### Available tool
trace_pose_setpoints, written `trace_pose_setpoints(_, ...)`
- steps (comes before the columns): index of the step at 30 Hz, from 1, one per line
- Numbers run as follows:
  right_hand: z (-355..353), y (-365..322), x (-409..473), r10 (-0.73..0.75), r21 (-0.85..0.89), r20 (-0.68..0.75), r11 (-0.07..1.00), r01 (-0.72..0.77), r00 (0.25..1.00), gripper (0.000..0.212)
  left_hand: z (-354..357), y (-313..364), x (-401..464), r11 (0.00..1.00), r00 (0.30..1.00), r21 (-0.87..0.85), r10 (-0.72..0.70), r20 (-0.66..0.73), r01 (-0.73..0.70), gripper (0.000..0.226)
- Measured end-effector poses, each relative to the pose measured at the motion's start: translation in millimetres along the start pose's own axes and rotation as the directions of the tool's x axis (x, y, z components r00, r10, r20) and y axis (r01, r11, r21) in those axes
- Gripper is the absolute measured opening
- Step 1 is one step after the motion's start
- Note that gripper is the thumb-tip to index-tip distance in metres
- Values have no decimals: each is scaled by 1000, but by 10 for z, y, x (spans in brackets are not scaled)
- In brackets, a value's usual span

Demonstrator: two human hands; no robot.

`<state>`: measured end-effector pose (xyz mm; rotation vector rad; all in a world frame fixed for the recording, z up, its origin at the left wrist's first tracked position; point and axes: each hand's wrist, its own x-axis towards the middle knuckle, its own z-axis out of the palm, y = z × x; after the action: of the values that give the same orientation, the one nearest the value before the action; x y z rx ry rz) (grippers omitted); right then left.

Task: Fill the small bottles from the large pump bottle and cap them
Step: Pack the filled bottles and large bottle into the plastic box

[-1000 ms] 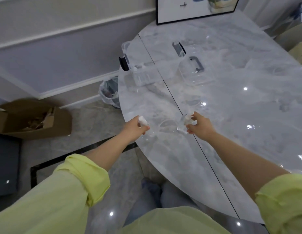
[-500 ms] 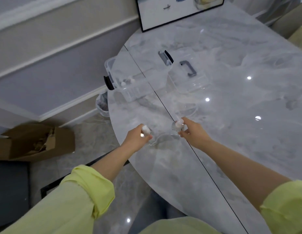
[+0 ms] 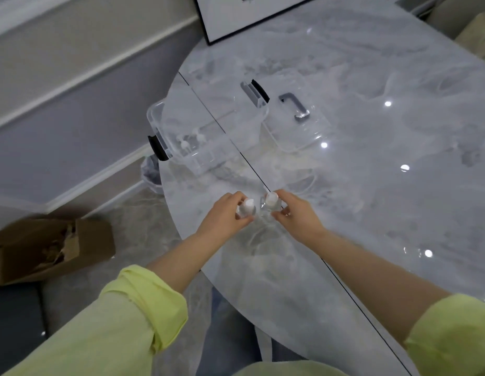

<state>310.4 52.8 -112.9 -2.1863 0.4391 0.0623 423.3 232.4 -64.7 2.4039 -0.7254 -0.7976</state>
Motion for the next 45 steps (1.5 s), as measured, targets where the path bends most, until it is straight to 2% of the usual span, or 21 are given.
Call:
trace_pose_setpoints(6,125,-174,142,75,6,-63,997,-75,995,33,-175,-94,211,981,976,92,154,157,-169,31)
trace_pose_setpoints(9,98,-276,255,150,-24,-46,988,-152,988,35,-298,-195,337,961,953,131,214,214,-245,33)
trace_pose_setpoints(12,-18,-361,383,276,-43,-70,959,-279,959,35,-474,-239,434,964,945,54,242,218,-259,33)
trace_pose_setpoints(14,-141,-495,474,336,68,-158,942,-329,929,34,-658,-233,502,959,940,-4,280,195,-284,32)
trace_pose_setpoints(16,-317,-689,580,360,274,-247,916,-291,900,34,-895,-141,554,943,930,-55,334,157,-329,30)
trace_pose_setpoints(18,-504,-933,731,343,398,-305,894,-208,888,34,-1167,-20,615,925,919,-120,374,127,-360,30)
trace_pose_setpoints(22,-819,-1416,1099,232,438,-395,898,-39,889,34,-1679,235,723,899,935,-267,352,-30,-347,28)
trace_pose_setpoints(24,-921,-1600,1288,169,410,-414,912,17,894,33,-1870,292,829,886,945,-330,289,-154,-325,28)
trace_pose_setpoints(26,-971,-1718,1478,114,359,-394,933,39,912,32,-2022,291,949,883,952,-374,216,-216,-285,27)
trace_pose_setpoints(28,-982,-1760,1652,70,270,-370,962,35,926,33,-2116,237,1067,889,952,-369,190,-241,-271,29)
trace_pose_setpoints(32,-936,-1716,1958,86,167,-290,985,-38,953,30,-2186,92,1282,932,956,-282,156,-248,-225,39)
trace_pose_setpoints(35,-841,-1673,2164,82,18,-167,997,-80,983,34,-2120,-44,1467,960,975,-243,92,-200,-140,43)
trace_pose_setpoints(38,-704,-1592,2306,62,-125,-52,990,-68,997,37,-1970,-186,1610,968,996,-249,4,-92,-27,46)
trace_pose_setpoints(45,-428,-1267,2631,158,-365,124,925,-103,980,40,-1659,-346,1941,928,974,-297,-199,111,223,28)
